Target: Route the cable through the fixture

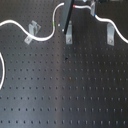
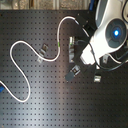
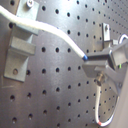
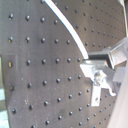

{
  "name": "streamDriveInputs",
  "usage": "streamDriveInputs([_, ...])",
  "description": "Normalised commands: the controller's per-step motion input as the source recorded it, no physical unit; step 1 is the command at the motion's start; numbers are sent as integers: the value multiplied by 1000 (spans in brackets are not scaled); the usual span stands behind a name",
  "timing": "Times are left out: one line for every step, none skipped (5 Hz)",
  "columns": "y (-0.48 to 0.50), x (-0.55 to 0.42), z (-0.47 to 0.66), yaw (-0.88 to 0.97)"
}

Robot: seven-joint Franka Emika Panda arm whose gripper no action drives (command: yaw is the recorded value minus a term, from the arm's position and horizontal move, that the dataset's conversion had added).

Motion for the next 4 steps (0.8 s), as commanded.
streamDriveInputs([-280,258,40,-366])
streamDriveInputs([-86,110,40,-69])
streamDriveInputs([-79,92,147,-89])
streamDriveInputs([-102,347,162,-406])
